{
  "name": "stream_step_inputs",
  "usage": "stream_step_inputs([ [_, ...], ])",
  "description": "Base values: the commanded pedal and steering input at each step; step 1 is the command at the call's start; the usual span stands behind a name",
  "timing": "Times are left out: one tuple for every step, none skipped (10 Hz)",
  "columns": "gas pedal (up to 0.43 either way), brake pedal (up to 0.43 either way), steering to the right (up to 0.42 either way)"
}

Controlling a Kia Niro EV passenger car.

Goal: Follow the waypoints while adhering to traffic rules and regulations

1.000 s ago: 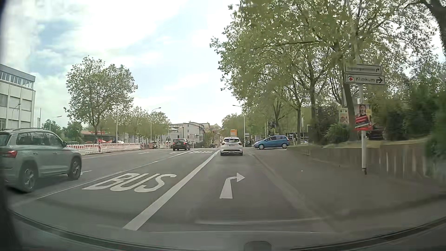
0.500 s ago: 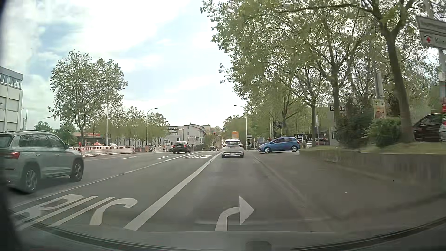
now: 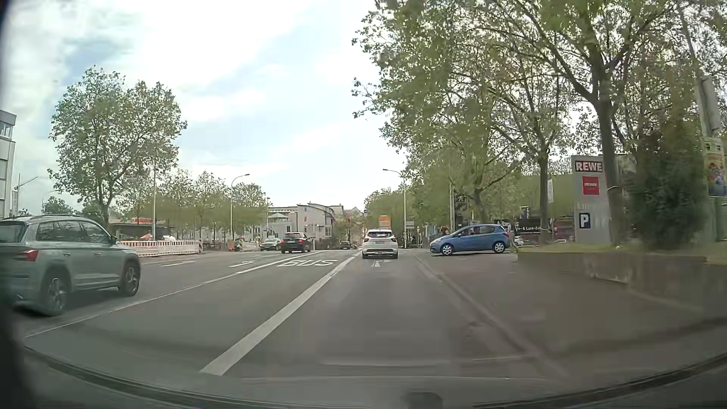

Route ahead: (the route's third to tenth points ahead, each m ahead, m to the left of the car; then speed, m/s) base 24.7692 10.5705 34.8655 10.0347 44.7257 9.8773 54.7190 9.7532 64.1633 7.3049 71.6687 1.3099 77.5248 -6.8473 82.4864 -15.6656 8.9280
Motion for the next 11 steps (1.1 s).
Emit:
stream_step_inputs([
  [0.039, 0.018, -0.003],
  [0.039, 0.018, -0.003],
  [0.039, 0.018, -0.002],
  [0.039, 0.018, -0.003],
  [0.039, 0.018, -0.003],
  [0.039, 0.018, -0.003],
  [0.028, 0.018, -0.003],
  [0.028, 0.018, -0.003],
  [0.028, 0.018, -0.002],
  [0.028, 0.018, -0.002],
  [0.028, 0.018, -0.001],
])
